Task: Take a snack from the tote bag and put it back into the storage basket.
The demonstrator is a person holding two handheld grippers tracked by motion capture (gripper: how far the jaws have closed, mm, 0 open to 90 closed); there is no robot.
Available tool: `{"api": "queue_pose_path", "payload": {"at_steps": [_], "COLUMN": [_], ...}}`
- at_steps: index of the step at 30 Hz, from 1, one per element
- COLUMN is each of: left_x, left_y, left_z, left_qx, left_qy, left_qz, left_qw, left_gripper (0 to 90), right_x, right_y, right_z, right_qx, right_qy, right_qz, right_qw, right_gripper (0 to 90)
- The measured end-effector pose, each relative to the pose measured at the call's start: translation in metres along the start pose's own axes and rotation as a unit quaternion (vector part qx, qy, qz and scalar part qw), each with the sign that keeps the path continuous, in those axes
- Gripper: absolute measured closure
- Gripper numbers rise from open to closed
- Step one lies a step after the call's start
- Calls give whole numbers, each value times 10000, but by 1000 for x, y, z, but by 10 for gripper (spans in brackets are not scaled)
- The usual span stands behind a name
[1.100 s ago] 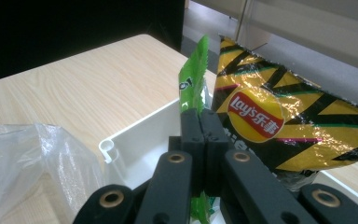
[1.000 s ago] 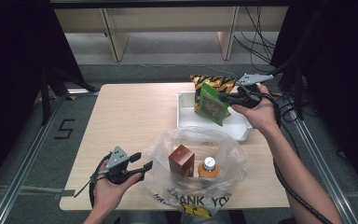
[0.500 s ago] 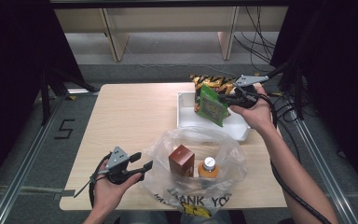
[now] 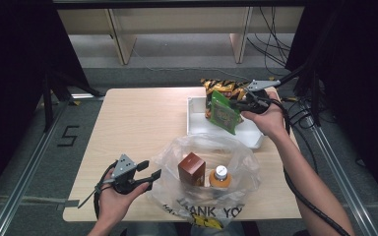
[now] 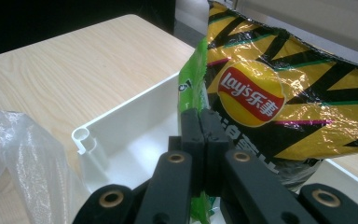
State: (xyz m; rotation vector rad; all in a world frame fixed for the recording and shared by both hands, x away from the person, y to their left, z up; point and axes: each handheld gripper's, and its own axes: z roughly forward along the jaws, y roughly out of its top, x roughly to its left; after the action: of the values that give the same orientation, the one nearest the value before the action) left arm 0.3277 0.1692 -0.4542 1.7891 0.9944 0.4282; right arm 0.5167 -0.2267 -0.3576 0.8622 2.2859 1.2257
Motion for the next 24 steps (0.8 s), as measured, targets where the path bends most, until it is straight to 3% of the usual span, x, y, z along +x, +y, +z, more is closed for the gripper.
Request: {"api": "queue_pose_path", "payload": {"at_steps": [5, 6, 8, 9, 10, 12, 14, 15, 17, 19, 20, 23, 24], "left_x": [0, 0, 1, 1, 2, 2, 1, 2, 2, 1, 1, 1, 1], "left_y": [0, 0, 0, 0, 0, 0, 0, 0, 0, 0, 0, 0, 0], "left_z": [0, 0, 0, 0, 0, -1, -1, -1, -1, -1, 0, -1, -1], "left_qx": [-24, -20, -12, -8, -8, -11, -21, -20, -7, -1, -8, -3, -5], "left_qy": [-14, -16, -13, -32, -30, -30, -2, -4, -25, -5, -15, -25, -12], "left_qz": [-10, -5, 57, 52, 56, 55, 38, 41, 66, 64, 58, 65, 63], "left_qw": [10000, 10000, 10000, 10000, 10000, 10000, 10000, 10000, 10000, 10000, 10000, 10000, 10000], "left_gripper": [412, 412, 412, 412, 412, 412, 412, 412, 412, 412, 412, 412, 412], "right_x": [0, -3, -2, 2, -1, -1, -1, -2, -3, -1, -4, -4, -4], "right_y": [0, 0, -1, -2, -2, -3, -5, -6, -8, -9, -10, -12, -13], "right_z": [1, 2, 4, 6, 7, 7, 10, 8, 10, 11, 12, 12, 14], "right_qx": [112, 86, 102, 66, 63, 172, 116, 258, 209, 250, 254, 373, 249], "right_qy": [36, -34, 6, -54, -32, -3, -75, 1, -44, -55, -67, -44, -87], "right_qz": [32, -106, -13, 238, 82, 100, 100, 32, 16, 209, 30, 118, 133], "right_qw": [9999, 9999, 9999, 9997, 9999, 9998, 9999, 9997, 9998, 9995, 9997, 9992, 9996], "right_gripper": [900, 900, 900, 900, 900, 900, 900, 900, 900, 900, 900, 900, 900]}}
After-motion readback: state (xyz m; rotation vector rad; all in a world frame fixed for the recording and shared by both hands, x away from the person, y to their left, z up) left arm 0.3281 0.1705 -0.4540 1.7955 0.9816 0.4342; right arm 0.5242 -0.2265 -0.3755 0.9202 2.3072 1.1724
